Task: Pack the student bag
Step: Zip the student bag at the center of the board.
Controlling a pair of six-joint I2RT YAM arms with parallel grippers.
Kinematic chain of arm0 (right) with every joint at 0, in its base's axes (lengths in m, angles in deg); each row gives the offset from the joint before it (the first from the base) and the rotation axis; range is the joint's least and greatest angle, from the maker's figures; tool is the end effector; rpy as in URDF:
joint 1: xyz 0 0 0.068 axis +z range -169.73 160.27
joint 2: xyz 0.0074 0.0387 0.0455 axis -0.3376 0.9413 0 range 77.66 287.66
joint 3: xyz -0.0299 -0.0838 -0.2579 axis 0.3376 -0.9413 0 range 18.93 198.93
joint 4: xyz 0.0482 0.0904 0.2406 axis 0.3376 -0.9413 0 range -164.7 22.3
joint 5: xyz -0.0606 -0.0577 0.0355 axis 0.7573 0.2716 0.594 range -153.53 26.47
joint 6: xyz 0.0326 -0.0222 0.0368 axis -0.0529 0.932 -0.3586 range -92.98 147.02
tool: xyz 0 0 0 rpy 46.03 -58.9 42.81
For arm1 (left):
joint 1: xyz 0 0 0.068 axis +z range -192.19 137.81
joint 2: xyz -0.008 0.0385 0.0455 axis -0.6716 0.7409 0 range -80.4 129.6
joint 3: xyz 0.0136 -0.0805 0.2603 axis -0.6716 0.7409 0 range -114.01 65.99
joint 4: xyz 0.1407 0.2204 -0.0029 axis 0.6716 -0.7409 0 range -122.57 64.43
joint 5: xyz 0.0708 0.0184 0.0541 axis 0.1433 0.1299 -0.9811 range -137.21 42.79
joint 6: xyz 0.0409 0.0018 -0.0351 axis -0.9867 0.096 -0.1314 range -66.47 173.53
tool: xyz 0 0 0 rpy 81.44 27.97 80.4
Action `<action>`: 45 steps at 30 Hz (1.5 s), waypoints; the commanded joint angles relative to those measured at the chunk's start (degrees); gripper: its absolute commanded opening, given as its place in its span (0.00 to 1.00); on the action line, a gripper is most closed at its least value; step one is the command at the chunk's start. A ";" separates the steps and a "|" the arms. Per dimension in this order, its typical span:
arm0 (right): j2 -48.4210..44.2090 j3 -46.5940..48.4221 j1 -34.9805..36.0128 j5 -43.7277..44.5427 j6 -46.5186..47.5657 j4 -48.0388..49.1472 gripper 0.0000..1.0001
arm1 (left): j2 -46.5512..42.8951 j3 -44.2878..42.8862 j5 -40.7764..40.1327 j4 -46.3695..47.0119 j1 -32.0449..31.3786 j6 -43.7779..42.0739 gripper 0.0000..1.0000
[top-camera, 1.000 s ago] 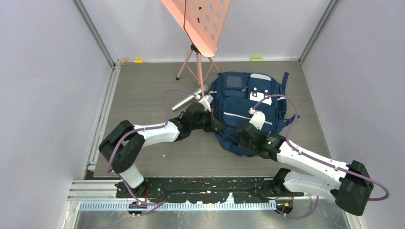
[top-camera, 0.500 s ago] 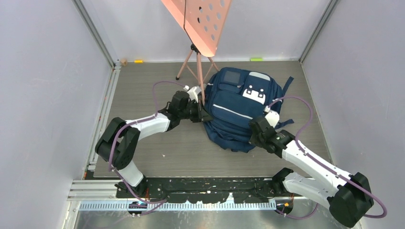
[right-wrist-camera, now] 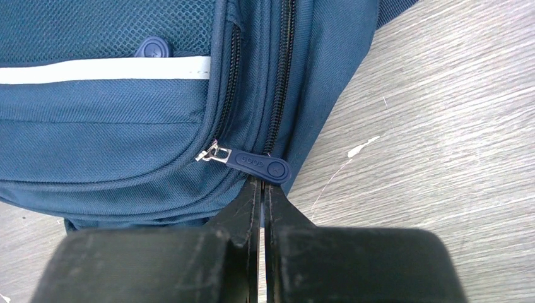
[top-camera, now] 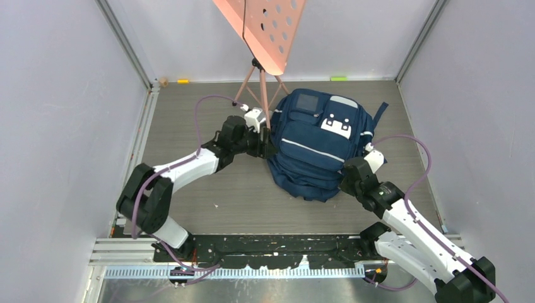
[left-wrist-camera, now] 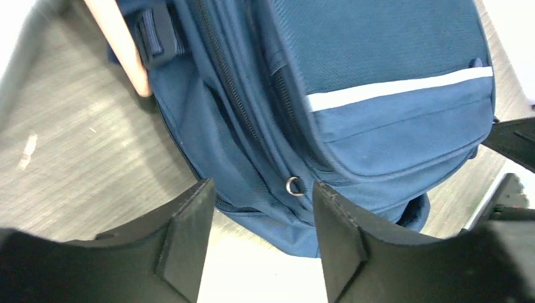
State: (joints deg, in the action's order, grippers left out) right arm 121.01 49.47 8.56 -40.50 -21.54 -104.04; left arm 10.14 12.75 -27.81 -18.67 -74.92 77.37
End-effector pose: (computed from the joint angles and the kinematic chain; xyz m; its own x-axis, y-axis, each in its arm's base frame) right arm 0.1388 0.0589 0.2182 -0.5989 0.4611 -0.6548 0.3597 0.8854 0.2946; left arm 0.2851 -0.1973 0.2222 -0.6929 -0.0079 -0.7210 0.5147 0.6948 -0.5023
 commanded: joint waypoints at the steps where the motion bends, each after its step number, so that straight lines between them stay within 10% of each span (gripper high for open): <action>1: -1.77 1.70 -0.60 1.71 5.25 -0.41 0.00 | -9.25 0.00 -8.59 1.29 -6.03 -15.79 0.63; 18: -1.83 4.30 -0.61 0.30 6.81 0.21 0.00 | 4.48 -1.13 -18.84 18.71 -33.83 -43.30 0.65; 36: -2.99 2.84 -0.58 -1.10 5.42 0.82 0.00 | 16.39 -7.48 -27.71 28.75 -37.85 -49.33 0.62; 40: -2.29 2.87 -0.61 -1.17 5.36 1.23 0.00 | 18.97 -8.65 -29.59 31.34 -37.90 -49.31 0.47; 45: -0.65 3.46 -0.61 -0.54 5.27 1.51 0.00 | 19.75 -8.89 -36.01 32.87 -37.94 -50.34 0.02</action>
State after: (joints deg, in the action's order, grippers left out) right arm 119.59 50.65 8.17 -42.01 -15.44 -104.57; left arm 29.81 5.54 -57.21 8.63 -112.65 28.50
